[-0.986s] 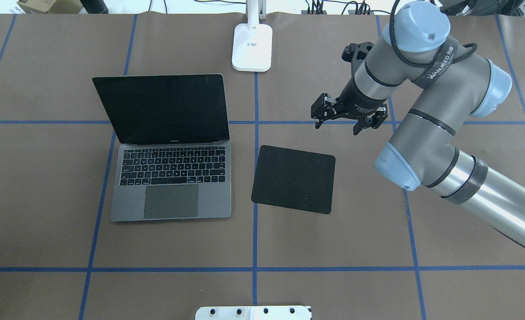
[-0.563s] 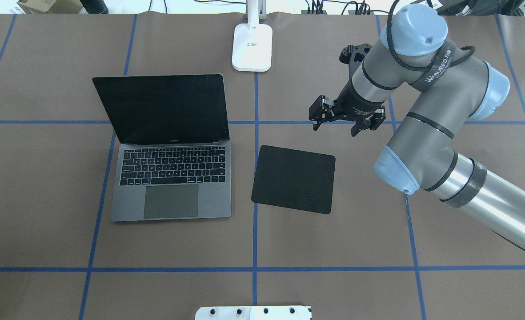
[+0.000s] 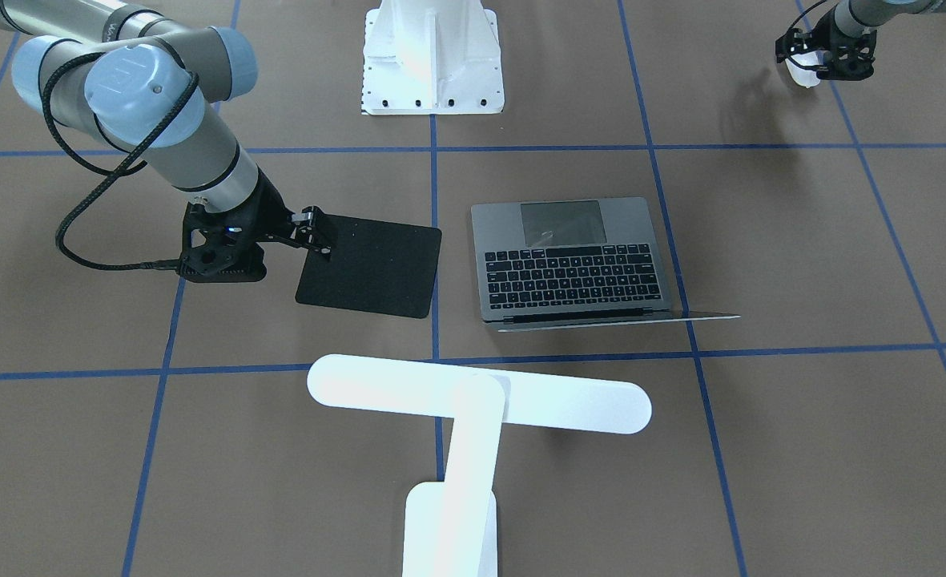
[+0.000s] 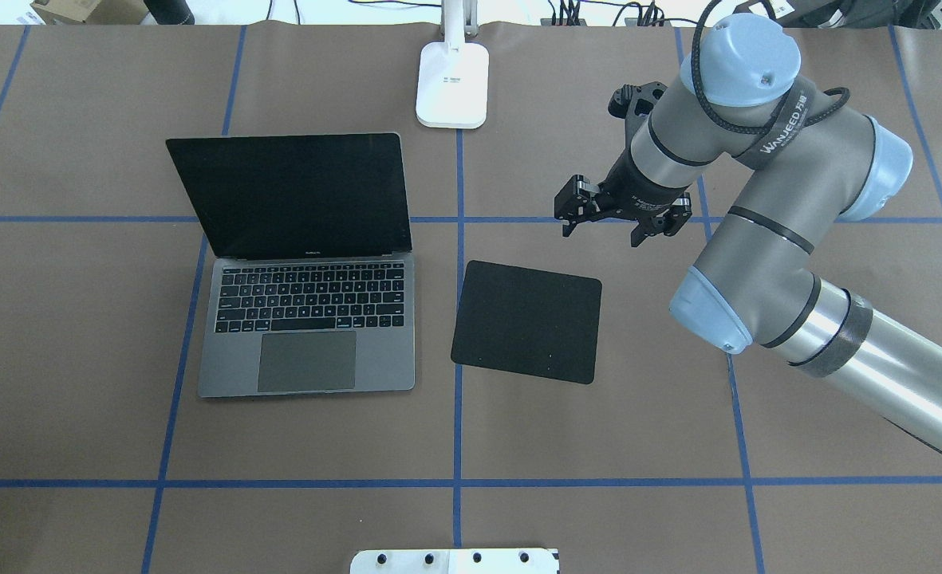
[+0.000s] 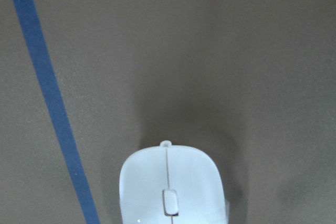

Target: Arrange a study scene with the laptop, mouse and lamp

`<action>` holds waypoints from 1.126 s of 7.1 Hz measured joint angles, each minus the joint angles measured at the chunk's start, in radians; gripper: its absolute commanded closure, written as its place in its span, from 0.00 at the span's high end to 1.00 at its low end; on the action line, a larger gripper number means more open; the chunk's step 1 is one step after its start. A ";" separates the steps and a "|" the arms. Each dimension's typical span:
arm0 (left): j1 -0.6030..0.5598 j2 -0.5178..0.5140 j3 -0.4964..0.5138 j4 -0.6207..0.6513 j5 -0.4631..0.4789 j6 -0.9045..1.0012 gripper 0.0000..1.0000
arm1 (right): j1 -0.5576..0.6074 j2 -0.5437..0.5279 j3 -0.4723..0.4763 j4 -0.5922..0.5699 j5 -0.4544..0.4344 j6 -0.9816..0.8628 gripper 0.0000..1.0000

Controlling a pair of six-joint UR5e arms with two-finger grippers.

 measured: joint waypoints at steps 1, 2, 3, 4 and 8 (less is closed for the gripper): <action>0.007 0.000 0.007 0.000 0.000 0.000 1.00 | -0.003 0.000 0.001 0.000 -0.005 0.000 1.00; 0.014 -0.001 0.011 0.000 0.000 0.000 0.91 | -0.005 0.000 0.001 0.000 -0.008 0.000 1.00; 0.022 -0.002 0.012 0.000 0.000 -0.003 0.71 | -0.006 0.000 0.001 0.000 -0.009 0.000 1.00; 0.032 -0.004 0.013 -0.001 0.000 -0.013 0.55 | -0.007 -0.002 0.001 0.000 -0.010 0.000 1.00; 0.055 -0.004 0.013 -0.054 0.000 -0.052 0.24 | -0.010 -0.008 0.001 0.000 -0.018 -0.001 1.00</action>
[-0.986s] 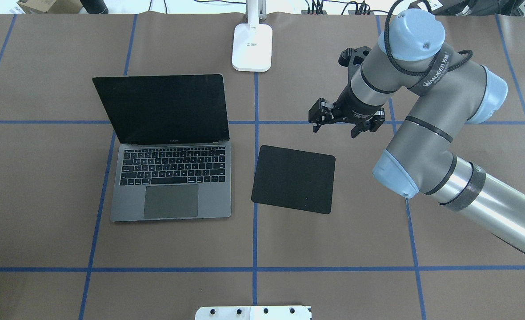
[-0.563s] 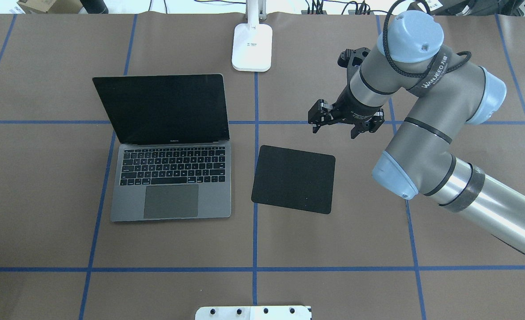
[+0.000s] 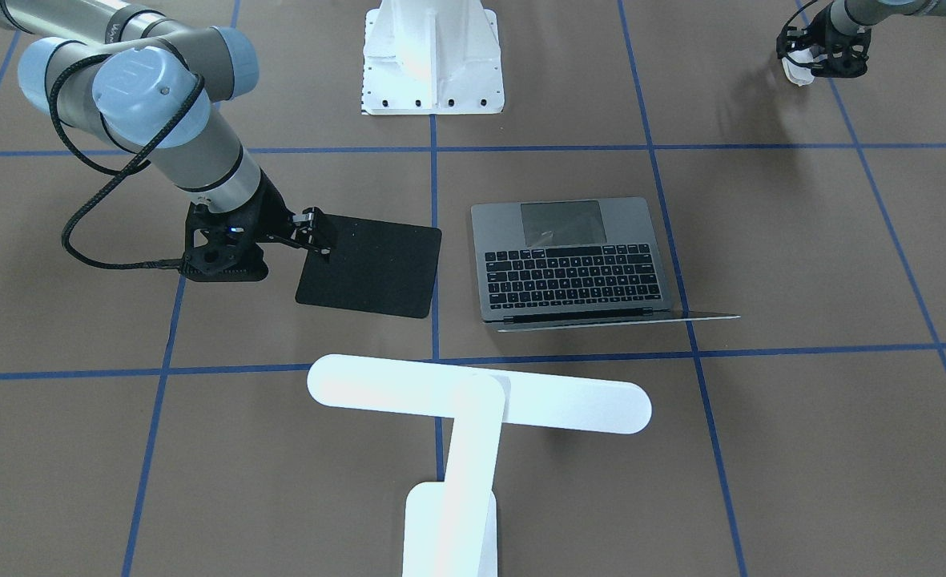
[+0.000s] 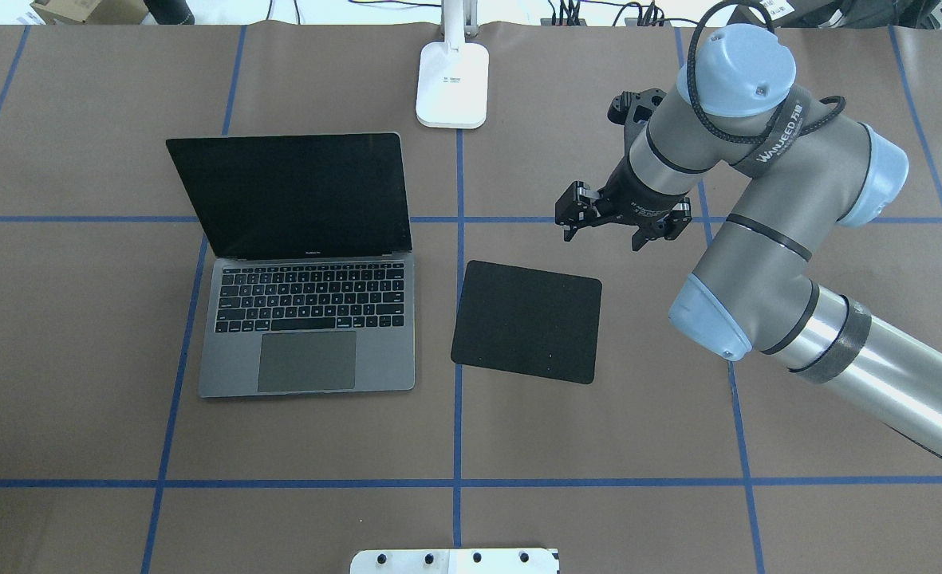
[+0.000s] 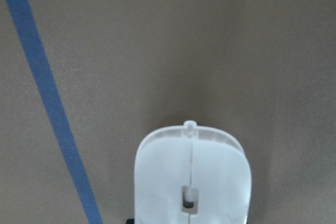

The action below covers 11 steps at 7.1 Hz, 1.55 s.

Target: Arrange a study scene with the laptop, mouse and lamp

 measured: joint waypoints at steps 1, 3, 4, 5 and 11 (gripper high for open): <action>0.000 0.004 0.000 -0.016 0.000 -0.009 0.21 | -0.001 0.000 -0.001 0.000 0.000 0.000 1.00; -0.003 0.010 -0.008 -0.088 0.000 -0.041 0.19 | -0.001 0.000 -0.001 0.000 0.000 0.000 1.00; -0.009 0.013 -0.039 -0.126 0.000 -0.066 0.19 | -0.001 0.000 -0.001 0.001 0.001 0.000 1.00; -0.014 0.016 -0.099 -0.146 -0.001 -0.105 0.17 | -0.003 0.001 -0.002 0.001 0.002 0.000 1.00; -0.347 -0.507 -0.457 0.642 -0.165 -0.186 0.17 | 0.077 -0.056 -0.007 -0.002 0.023 -0.107 1.00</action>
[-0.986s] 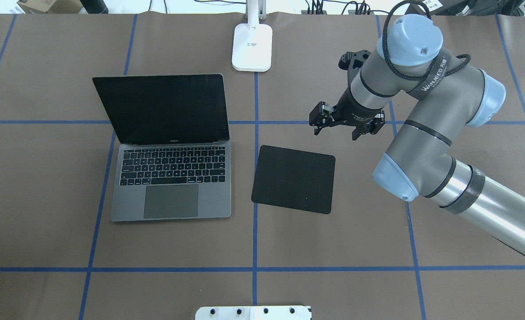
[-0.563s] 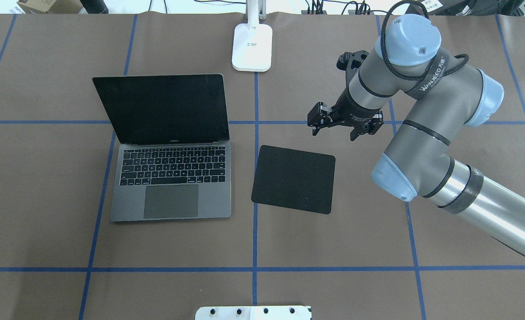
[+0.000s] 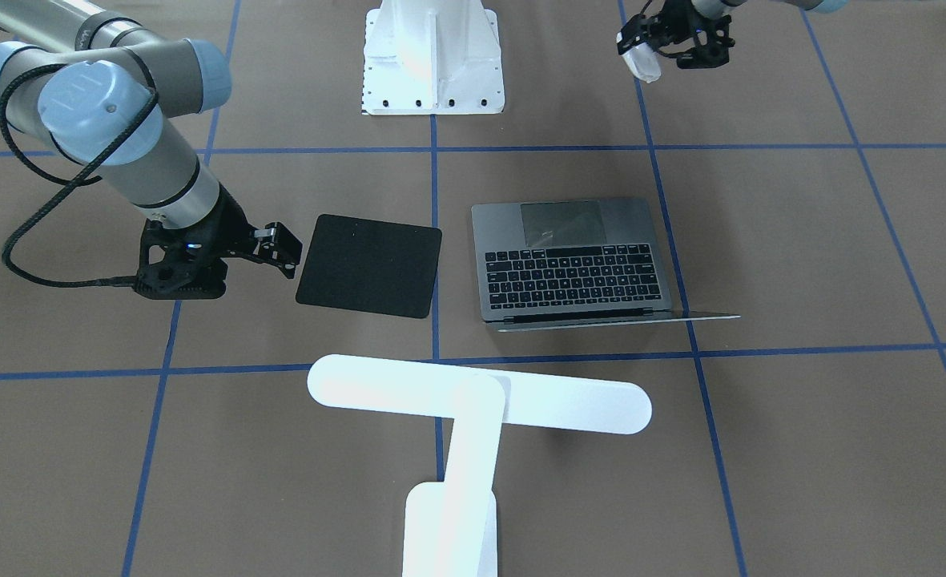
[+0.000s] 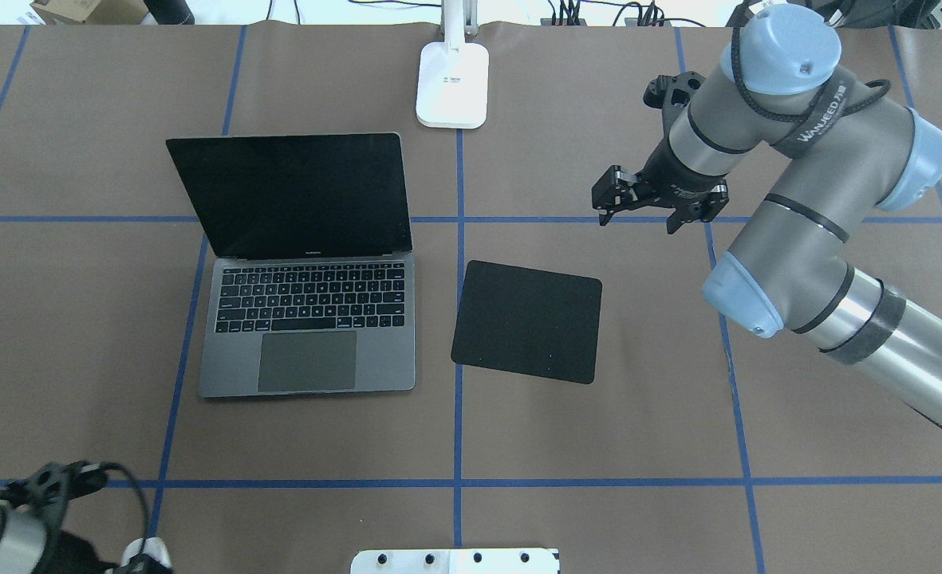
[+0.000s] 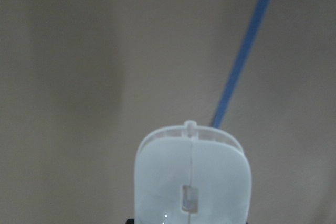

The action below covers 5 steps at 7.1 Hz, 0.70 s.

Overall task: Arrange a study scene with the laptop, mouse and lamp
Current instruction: 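Carry the white mouse over the pad with the left gripper while the right arm withdraws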

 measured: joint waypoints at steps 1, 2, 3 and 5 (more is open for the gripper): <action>-0.059 -0.200 0.010 0.211 -0.026 0.005 0.17 | 0.032 -0.032 -0.001 -0.001 0.002 -0.060 1.00; -0.102 -0.382 0.032 0.379 -0.037 0.007 0.17 | 0.066 -0.070 -0.001 -0.001 0.004 -0.124 1.00; -0.133 -0.524 0.054 0.498 -0.042 0.008 0.17 | 0.110 -0.117 0.006 -0.004 0.012 -0.186 1.00; -0.180 -0.757 0.184 0.588 -0.037 0.013 0.17 | 0.203 -0.248 0.051 -0.025 0.042 -0.325 1.00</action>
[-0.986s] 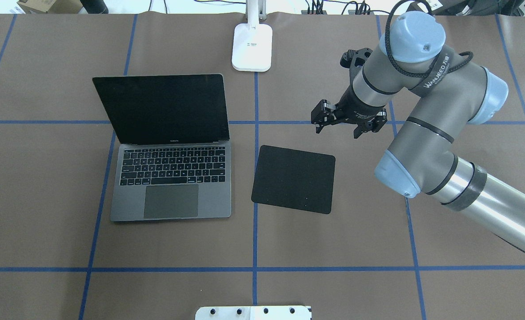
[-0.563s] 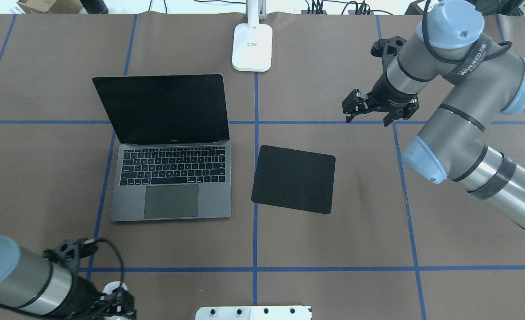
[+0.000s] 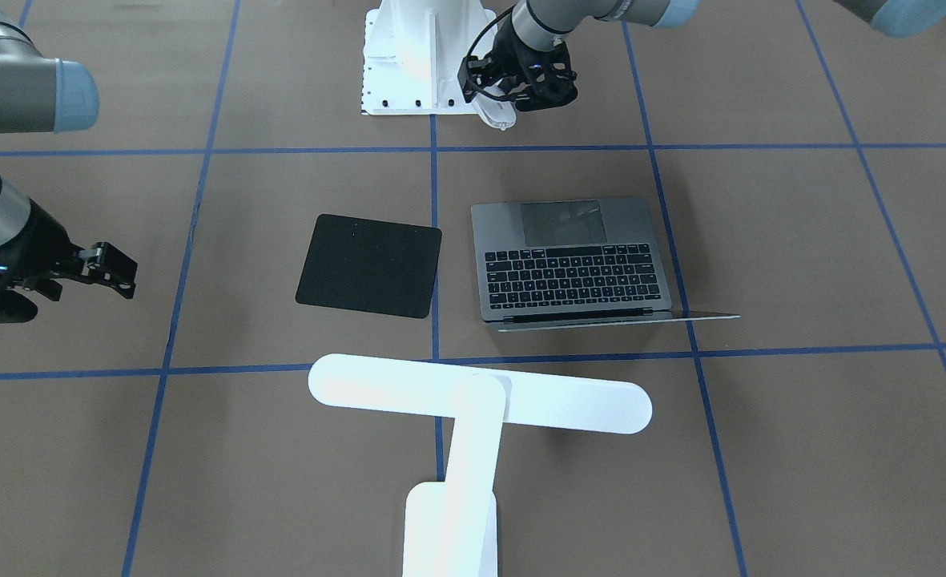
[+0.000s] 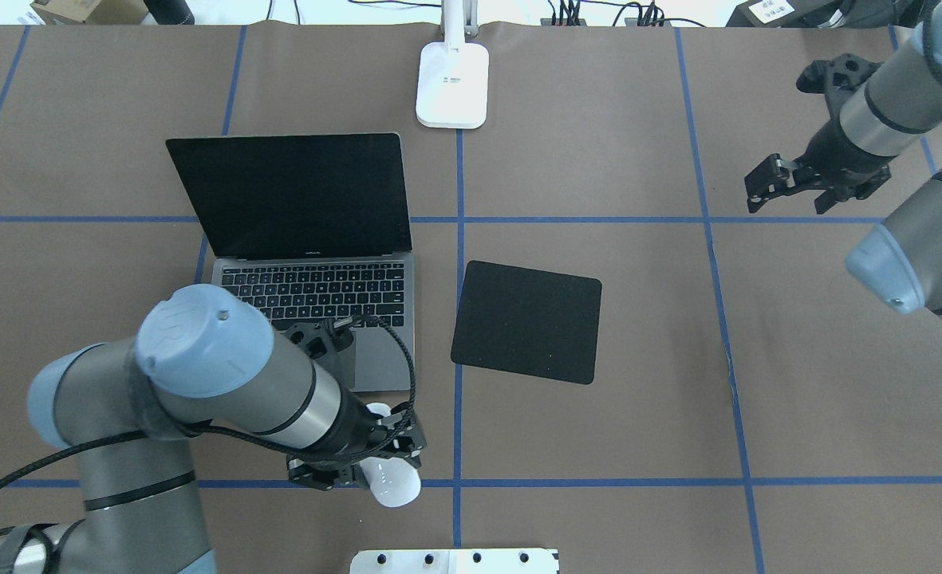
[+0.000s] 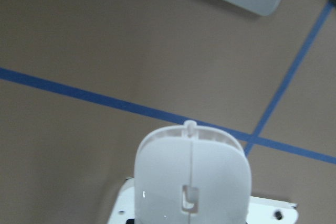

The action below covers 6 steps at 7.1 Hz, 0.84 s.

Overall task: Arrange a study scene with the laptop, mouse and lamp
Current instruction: 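Carry the white mouse over the pad with the left gripper while the right arm withdraws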

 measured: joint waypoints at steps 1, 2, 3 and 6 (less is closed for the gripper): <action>-0.017 -0.094 0.096 0.008 0.003 0.008 0.17 | 0.034 -0.052 0.011 -0.005 0.007 -0.054 1.00; -0.040 -0.172 0.179 0.010 0.003 0.023 0.17 | 0.072 -0.099 0.014 -0.007 0.010 -0.122 1.00; -0.082 -0.295 0.324 0.011 0.002 0.057 0.17 | 0.150 -0.176 0.014 -0.009 0.013 -0.254 1.00; -0.111 -0.508 0.652 0.005 0.046 0.207 0.15 | 0.262 -0.273 0.003 -0.015 0.011 -0.402 1.00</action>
